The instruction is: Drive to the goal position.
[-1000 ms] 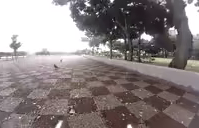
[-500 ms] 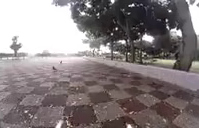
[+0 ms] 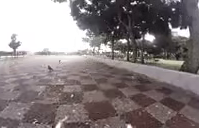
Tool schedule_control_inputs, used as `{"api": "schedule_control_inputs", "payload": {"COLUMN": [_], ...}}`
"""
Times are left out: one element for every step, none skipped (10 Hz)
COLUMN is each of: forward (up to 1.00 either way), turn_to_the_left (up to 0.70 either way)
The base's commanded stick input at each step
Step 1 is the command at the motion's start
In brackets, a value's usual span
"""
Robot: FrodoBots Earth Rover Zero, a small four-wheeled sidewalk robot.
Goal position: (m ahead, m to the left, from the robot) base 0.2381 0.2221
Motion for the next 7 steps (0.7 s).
{"api": "schedule_control_inputs", "payload": {"forward": [0.7, 0.7, 0.7, 0.7, 0.7, 0.7, 0.59], "turn_to_the_left": [0.0, 0.0, 0.0, 0.0, 0.0, 0.0, 0.0]}}
